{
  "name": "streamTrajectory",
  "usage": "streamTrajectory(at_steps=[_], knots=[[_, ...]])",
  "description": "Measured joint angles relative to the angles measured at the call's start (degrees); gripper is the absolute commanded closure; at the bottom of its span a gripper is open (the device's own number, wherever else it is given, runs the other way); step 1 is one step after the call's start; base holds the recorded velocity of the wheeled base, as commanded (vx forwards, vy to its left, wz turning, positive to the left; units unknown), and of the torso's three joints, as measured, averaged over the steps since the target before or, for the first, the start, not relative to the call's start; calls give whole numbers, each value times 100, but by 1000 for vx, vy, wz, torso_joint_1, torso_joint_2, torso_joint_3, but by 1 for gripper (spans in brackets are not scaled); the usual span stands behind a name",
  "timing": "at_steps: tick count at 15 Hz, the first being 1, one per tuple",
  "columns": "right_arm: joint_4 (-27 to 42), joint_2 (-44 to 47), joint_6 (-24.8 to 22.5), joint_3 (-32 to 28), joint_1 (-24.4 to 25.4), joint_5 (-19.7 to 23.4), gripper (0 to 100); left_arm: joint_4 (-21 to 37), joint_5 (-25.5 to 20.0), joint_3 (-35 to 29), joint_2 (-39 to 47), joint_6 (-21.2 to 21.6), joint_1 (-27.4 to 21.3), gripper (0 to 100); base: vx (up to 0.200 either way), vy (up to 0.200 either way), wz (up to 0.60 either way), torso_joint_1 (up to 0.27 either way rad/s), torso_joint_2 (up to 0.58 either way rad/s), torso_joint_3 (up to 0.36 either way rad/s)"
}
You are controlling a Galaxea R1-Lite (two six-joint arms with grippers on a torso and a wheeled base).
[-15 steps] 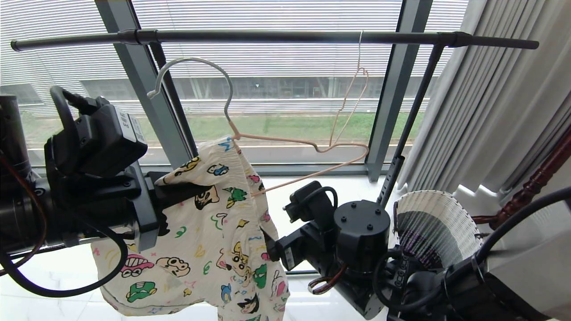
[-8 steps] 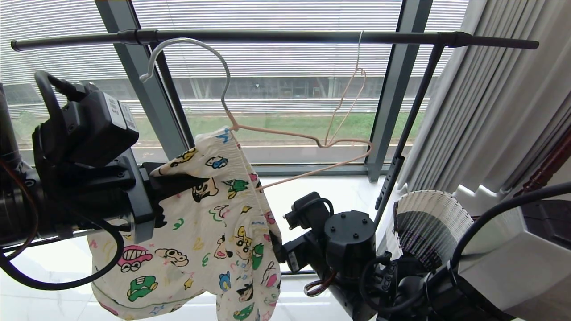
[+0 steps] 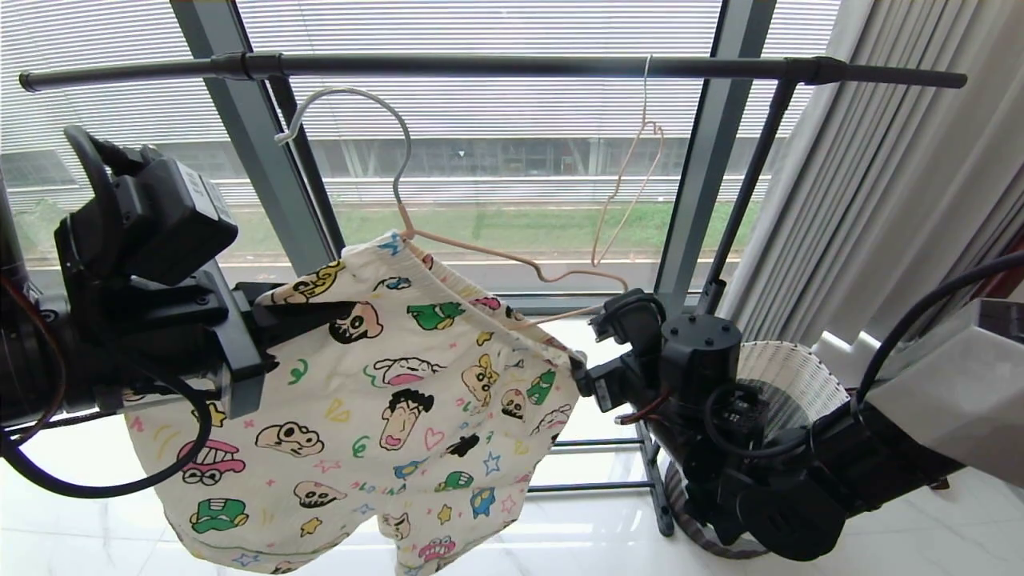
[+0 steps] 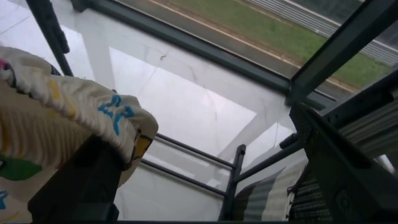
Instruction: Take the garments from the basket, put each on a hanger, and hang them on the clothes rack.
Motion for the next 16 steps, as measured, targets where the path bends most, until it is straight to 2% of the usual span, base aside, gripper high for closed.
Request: streamTrajectory(at_steps=[5,10,13,14,16], knots=[[12,-240,-171,-11,-472,4,0,-4,-4,251,22,28,216,100,0,0,0,0,0,0],[35,-566,-184,-11,-645,4,0,-4,40,518,134,466,323,100,0,0,0,0,0,0],[213,-861,-183,0,-658,33,0,-6,306,534,429,474,318,100,0,0,0,0,0,0],[286,-987,-184,0,-617,41,0,-4,572,532,549,455,318,100,0,0,0,0,0,0],[634,-1271,-176,5,-427,195,0,0,911,400,741,39,312,100,0,0,0,0,0,0]])
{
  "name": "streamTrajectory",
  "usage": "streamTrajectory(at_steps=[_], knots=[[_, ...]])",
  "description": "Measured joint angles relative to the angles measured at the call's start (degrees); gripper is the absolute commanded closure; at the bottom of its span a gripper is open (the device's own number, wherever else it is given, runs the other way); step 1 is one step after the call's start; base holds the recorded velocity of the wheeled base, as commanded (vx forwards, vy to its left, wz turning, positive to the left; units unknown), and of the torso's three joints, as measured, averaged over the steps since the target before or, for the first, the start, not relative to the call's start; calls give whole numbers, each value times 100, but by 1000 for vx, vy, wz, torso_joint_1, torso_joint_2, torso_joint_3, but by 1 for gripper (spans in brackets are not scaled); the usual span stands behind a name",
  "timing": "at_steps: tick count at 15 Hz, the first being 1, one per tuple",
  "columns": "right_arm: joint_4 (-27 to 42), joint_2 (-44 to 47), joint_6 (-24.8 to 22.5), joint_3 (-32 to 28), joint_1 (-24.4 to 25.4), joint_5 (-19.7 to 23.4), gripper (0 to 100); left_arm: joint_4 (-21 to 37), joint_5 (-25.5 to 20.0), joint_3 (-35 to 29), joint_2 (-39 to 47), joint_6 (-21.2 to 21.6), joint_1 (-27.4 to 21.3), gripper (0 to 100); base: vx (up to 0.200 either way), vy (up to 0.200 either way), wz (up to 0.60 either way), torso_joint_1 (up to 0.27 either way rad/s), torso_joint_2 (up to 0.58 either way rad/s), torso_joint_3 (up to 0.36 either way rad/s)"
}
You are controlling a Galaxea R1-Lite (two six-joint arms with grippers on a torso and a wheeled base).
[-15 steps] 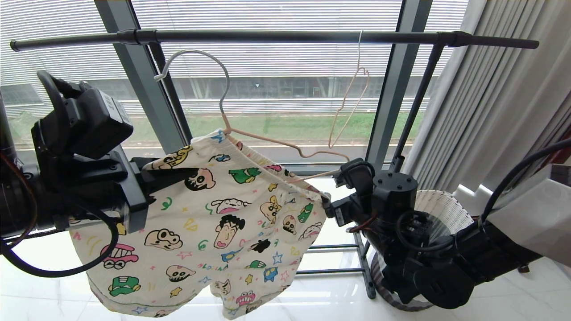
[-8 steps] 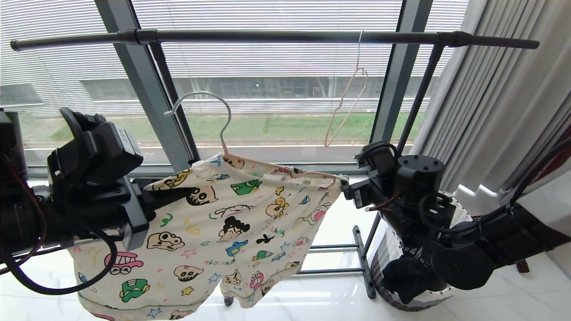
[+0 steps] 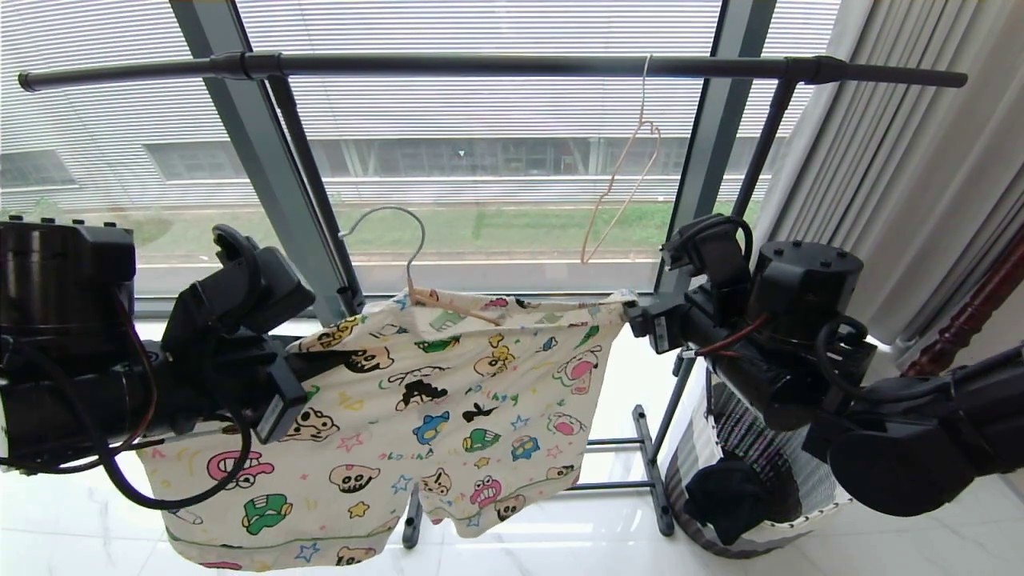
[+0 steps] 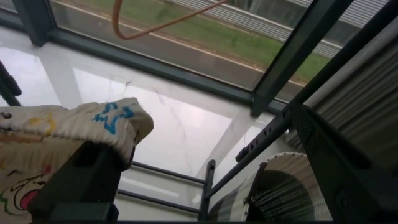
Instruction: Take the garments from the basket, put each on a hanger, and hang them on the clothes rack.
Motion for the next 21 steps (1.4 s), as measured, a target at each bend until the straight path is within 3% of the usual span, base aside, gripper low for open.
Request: streamTrajectory(at_steps=[1,3,4,5,7,8,11,12,14,21], knots=[[316,-180,16,15,160,254,0,-2,28,-119,68,-312,-6,100,0,0,0,0,0,0],[1301,-562,24,26,496,1304,0,2,1,-419,132,-1125,-94,100,0,0,0,0,0,0],[1776,-757,13,-71,628,1726,0,-2,-112,-552,132,-1264,-166,100,0,0,0,0,0,0],[1960,-895,6,-230,691,1825,0,-4,-212,-614,113,-1279,-236,100,0,0,0,0,0,0],[2349,-1080,-29,-501,686,2005,0,-4,-268,-657,68,-1276,-433,100,0,0,0,0,0,0],[2868,-1174,-134,-647,617,2328,0,-4,-273,-660,50,-1270,-625,100,0,0,0,0,0,0],[4563,-1498,-1226,-1351,83,3415,0,-4,-282,-664,20,-1213,-1240,100,0,0,0,0,0,0],[4831,-1581,-1448,-1543,-85,3625,0,-6,-279,-649,16,-1090,-1357,100,0,0,0,0,0,0],[5847,-1701,-2116,-1874,-382,4164,0,-6,-278,-491,6,-345,-1503,100,0,0,0,0,0,0],[6836,-1749,-3029,-2072,-549,4709,0,-6,-379,-323,-50,-187,-2013,100,0,0,0,0,0,0]])
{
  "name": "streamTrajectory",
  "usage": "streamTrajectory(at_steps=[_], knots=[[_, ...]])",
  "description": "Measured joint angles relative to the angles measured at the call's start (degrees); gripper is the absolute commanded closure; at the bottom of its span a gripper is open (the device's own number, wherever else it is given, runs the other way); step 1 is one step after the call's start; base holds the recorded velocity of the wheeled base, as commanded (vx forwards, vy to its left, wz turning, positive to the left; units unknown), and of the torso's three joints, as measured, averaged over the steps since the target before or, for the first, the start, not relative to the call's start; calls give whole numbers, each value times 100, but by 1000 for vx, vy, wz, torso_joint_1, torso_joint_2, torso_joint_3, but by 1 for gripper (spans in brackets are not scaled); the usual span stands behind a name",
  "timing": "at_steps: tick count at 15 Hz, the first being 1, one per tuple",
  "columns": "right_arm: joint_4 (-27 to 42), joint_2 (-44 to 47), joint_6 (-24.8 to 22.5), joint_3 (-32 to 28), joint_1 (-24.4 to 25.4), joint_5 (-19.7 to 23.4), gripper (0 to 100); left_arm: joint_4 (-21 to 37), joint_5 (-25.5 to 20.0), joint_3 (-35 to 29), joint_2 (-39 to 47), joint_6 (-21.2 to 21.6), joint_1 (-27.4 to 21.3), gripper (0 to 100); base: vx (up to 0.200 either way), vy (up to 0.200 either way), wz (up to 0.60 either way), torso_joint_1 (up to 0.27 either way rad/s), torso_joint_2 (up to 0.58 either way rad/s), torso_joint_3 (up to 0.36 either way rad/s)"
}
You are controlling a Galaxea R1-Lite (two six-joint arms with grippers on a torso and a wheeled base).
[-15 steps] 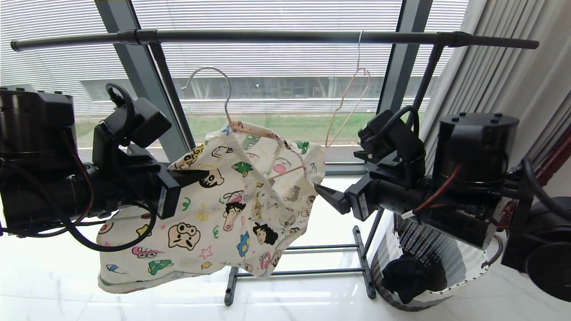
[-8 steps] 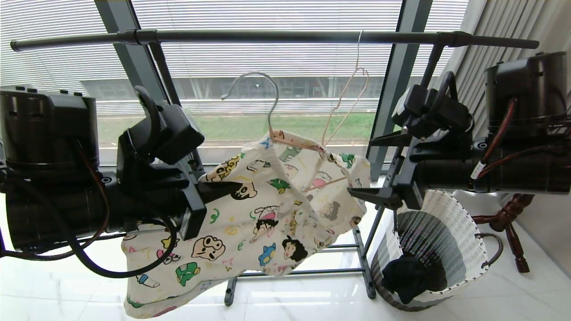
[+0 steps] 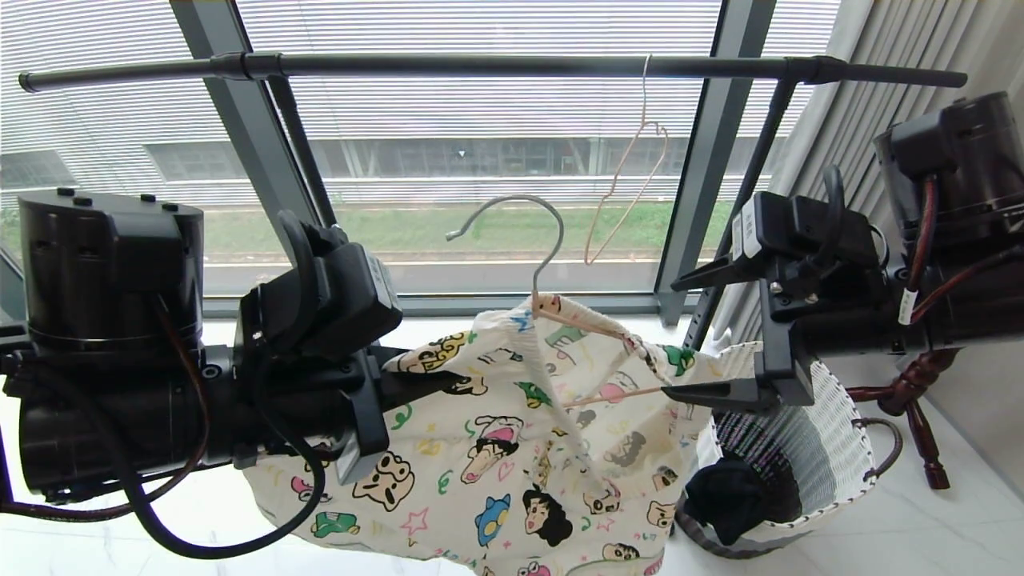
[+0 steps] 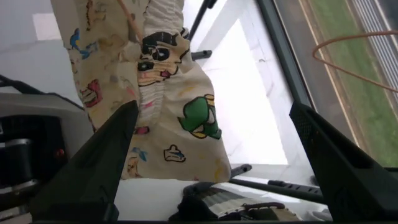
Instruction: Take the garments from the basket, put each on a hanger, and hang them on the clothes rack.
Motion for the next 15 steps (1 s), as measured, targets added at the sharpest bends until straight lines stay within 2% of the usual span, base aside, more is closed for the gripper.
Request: streamTrajectory(at_steps=[3,8,12,13,15], knots=[[296,57,-195,0,247,126,0,0,-23,11,-27,39,-168,100,0,0,0,0,0,0],[316,407,-356,-85,540,112,0,-2,-12,30,-82,184,-706,100,0,0,0,0,0,0],[294,586,-419,-107,606,112,0,4,0,91,-121,200,-859,100,0,0,0,0,0,0],[293,610,-414,-107,612,139,100,6,0,96,-127,200,-884,100,0,0,0,0,0,0],[282,630,-406,-107,619,205,100,6,2,96,-132,200,-901,100,0,0,0,0,0,0]])
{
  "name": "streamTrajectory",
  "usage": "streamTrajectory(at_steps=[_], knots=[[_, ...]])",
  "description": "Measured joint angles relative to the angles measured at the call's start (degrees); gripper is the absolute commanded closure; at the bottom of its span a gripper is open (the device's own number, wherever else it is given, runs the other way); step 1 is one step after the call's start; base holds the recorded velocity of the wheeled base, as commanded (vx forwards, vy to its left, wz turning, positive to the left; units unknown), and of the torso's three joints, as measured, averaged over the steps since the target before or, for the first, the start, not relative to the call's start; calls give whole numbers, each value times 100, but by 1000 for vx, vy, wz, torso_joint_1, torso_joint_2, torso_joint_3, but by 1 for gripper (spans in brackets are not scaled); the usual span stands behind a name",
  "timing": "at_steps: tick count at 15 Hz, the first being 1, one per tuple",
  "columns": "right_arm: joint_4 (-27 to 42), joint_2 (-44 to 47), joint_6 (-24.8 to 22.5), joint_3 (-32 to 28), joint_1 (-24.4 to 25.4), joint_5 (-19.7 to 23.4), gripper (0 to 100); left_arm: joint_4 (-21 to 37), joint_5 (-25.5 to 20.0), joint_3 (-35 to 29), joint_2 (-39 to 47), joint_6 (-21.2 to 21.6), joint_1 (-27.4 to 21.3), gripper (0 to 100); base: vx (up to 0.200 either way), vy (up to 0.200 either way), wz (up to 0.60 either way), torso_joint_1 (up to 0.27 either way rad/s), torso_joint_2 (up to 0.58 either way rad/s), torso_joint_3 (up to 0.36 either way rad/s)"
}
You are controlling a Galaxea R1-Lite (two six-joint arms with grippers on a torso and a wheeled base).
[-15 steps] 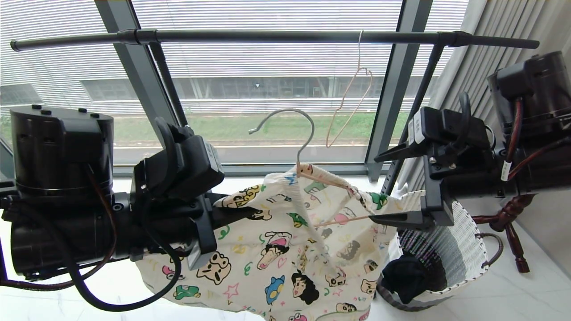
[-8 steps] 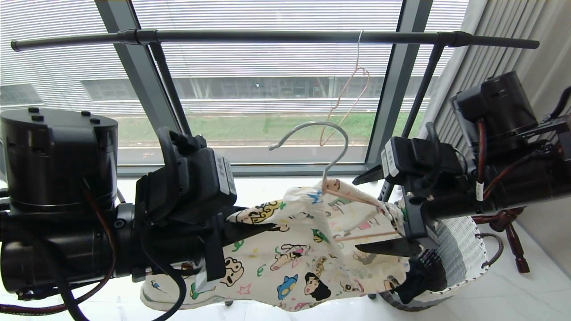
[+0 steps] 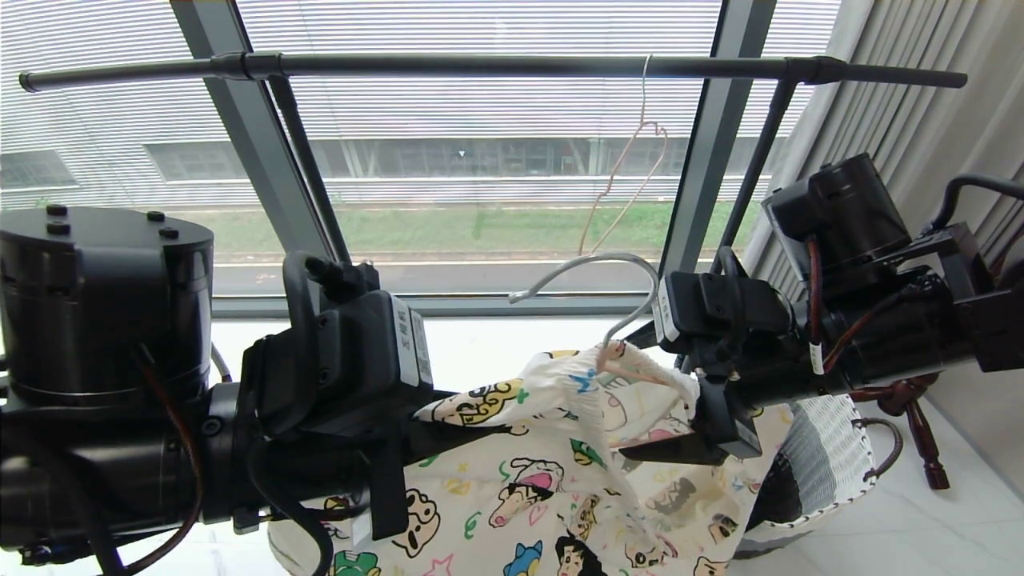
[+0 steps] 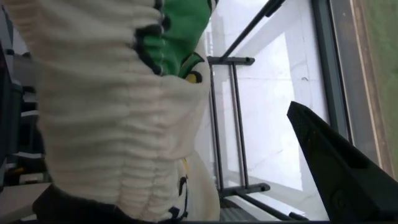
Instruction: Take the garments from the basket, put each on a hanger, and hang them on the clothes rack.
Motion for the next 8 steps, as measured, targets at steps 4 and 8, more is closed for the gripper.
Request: streamTrajectory(at_steps=[4,8], knots=[[-93,-22,11,11,-7,2,100,-13,-13,20,-22,6,-2,100,0,0,0,0,0,0],[-350,-40,9,46,-7,-2,100,-15,-13,83,-61,6,5,0,0,0,0,0,0,0]])
